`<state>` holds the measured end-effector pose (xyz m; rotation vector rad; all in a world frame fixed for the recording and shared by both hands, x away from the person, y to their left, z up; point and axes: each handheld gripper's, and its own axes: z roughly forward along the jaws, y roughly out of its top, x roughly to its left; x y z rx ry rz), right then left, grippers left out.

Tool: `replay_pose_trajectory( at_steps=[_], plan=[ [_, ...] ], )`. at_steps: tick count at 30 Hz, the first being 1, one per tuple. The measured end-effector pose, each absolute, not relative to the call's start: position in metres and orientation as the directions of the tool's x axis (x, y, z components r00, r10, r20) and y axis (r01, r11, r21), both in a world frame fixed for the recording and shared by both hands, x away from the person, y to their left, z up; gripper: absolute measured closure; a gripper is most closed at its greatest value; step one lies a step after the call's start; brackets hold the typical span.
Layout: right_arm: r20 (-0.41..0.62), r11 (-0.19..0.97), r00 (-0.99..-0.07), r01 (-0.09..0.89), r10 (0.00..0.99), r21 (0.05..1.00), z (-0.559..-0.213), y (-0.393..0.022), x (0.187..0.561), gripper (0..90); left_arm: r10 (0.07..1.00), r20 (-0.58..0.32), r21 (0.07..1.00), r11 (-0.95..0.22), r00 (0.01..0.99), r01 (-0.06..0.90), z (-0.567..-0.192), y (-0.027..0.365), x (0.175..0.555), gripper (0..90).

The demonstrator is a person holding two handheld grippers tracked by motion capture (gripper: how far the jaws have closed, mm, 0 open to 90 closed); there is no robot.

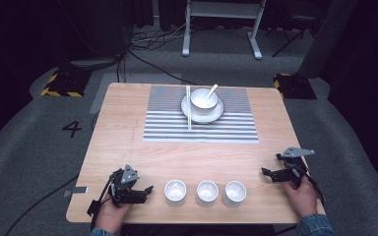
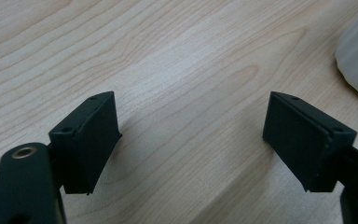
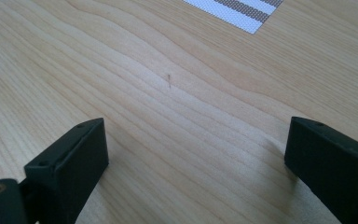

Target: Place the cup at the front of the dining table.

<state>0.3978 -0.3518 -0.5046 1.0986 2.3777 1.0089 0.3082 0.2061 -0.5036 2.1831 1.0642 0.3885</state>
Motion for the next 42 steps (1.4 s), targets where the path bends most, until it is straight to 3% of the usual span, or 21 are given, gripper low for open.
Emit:
replay_pose_trajectory(
  at_steps=[32,36,42],
  plan=[
    [-0.005,0.451,-0.647,0.527,0.763,0.72,-0.505,-0.352,0.398,6.3,0.785,-0.022,0.687,-0.438,0.619,0.58,-0.503,0.207,0.308,16.6],
    [-0.005,0.451,-0.646,0.527,0.763,0.721,-0.505,-0.352,0.398,6.3,0.808,-0.078,0.707,-0.368,0.584,0.604,-0.5,0.211,0.308,16.2],
    [-0.005,0.451,-0.647,0.527,0.763,0.721,-0.505,-0.352,0.398,6.3,0.815,-0.092,0.816,-0.268,0.572,0.513,-0.484,0.22,0.299,15.7]
  ],
)
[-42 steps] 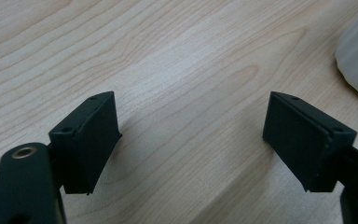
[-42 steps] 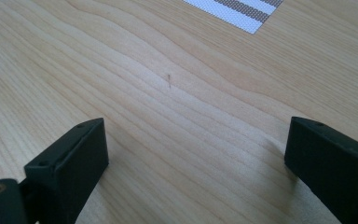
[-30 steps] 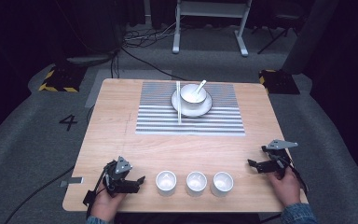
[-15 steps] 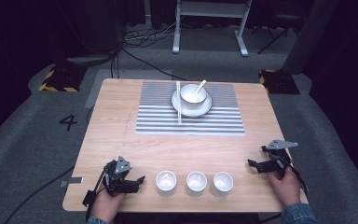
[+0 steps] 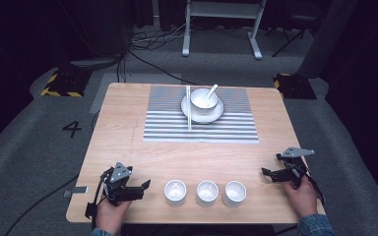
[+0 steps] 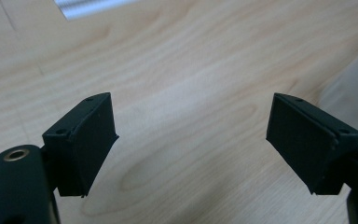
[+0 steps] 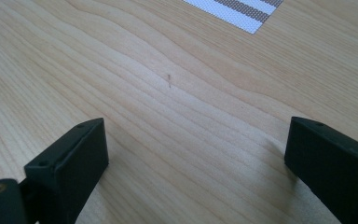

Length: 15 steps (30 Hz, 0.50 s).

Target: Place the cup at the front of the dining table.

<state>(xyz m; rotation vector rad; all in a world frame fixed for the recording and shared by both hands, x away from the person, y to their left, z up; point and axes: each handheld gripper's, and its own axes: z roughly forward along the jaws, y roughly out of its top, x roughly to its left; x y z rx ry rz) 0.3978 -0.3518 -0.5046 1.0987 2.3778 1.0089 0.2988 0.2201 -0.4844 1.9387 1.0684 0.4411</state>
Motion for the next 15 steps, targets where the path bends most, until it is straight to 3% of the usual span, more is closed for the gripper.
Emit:
replay_pose_trajectory(
  at_steps=[8,15],
  plan=[
    [-0.005,0.451,-0.646,0.527,0.763,0.721,-0.505,-0.352,0.398,6.3,0.791,-0.035,0.918,-0.216,0.611,0.333,-0.465,0.22,0.283,15.9],
    [-0.004,0.451,-0.647,0.527,0.763,0.721,-0.505,-0.352,0.398,6.3,0.783,-0.009,0.943,-0.2,0.621,0.266,-0.456,0.218,0.275,16.2]
  ],
)
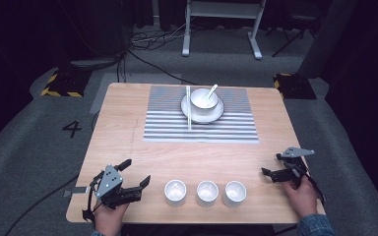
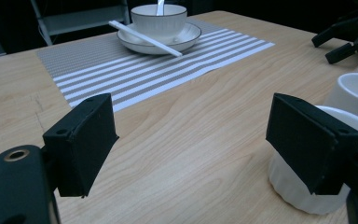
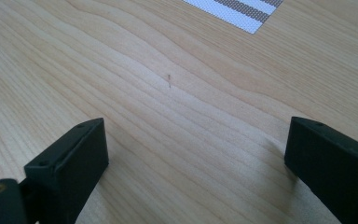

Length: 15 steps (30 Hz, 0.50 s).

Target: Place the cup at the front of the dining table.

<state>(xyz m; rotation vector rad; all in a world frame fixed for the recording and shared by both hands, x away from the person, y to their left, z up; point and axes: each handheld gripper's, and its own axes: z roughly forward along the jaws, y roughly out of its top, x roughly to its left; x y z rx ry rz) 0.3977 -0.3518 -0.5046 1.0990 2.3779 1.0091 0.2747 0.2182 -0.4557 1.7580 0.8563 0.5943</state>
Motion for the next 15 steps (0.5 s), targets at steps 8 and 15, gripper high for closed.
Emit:
replay_pose_trajectory(
  at_steps=[8,15],
  plan=[
    [-0.005,0.451,-0.647,0.527,0.763,0.721,-0.5045,-0.3518,0.3977,6.3,0.778,-0.01,0.943,-0.201,0.628,0.264,-0.4551,0.2186,0.275,17.0],
    [-0.005,0.451,-0.647,0.527,0.763,0.721,-0.5046,-0.3518,0.3977,6.3,0.774,-0.032,0.941,-0.19,0.632,0.28,-0.4544,0.2173,0.2745,17.8]
  ],
)
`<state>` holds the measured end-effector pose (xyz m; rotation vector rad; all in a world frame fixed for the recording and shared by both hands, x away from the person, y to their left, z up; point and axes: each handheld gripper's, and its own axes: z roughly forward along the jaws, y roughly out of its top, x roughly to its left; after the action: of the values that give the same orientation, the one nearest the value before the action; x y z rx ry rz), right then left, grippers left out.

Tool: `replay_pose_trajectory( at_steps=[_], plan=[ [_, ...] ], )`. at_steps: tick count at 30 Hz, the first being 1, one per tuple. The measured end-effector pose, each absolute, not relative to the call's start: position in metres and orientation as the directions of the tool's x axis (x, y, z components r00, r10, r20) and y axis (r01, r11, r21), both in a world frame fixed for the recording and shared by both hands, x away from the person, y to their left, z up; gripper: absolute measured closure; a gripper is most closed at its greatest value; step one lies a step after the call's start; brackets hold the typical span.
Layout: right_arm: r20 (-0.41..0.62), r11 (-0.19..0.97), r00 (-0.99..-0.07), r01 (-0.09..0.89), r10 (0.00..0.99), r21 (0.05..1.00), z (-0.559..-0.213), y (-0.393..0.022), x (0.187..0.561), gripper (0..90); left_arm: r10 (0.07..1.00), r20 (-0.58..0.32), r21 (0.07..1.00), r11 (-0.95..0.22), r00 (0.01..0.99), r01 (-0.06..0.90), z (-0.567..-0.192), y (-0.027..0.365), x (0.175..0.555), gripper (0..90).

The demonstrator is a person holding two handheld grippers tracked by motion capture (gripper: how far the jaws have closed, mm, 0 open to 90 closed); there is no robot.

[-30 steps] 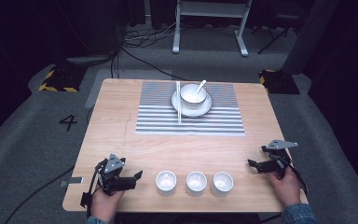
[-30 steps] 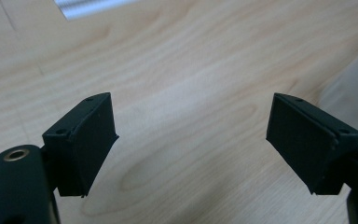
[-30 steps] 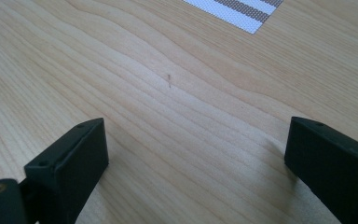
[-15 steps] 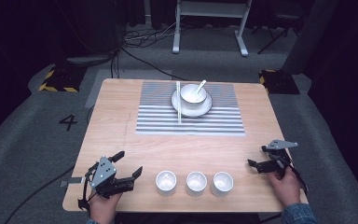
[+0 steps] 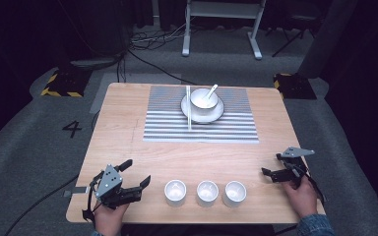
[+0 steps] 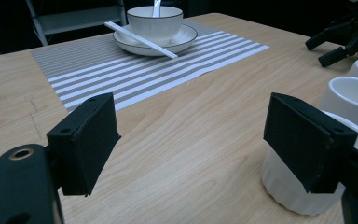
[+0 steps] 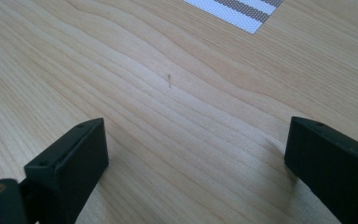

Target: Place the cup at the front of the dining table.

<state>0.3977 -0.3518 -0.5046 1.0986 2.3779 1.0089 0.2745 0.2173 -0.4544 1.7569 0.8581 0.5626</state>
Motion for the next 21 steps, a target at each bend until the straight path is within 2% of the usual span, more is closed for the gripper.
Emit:
replay_pose_trajectory(
  at_steps=[9,21],
  plan=[
    [-0.004,0.451,-0.647,0.527,0.763,0.72,-0.505,-0.352,0.398,6.3,0.734,-0.034,0.935,-0.216,0.679,0.28,-0.447,0.199,0.271,18.1],
    [-0.005,0.451,-0.647,0.527,0.763,0.721,-0.505,-0.352,0.398,6.3,0.631,-0.076,0.933,-0.228,0.772,0.278,-0.44,0.166,0.262,17.8]
  ],
)
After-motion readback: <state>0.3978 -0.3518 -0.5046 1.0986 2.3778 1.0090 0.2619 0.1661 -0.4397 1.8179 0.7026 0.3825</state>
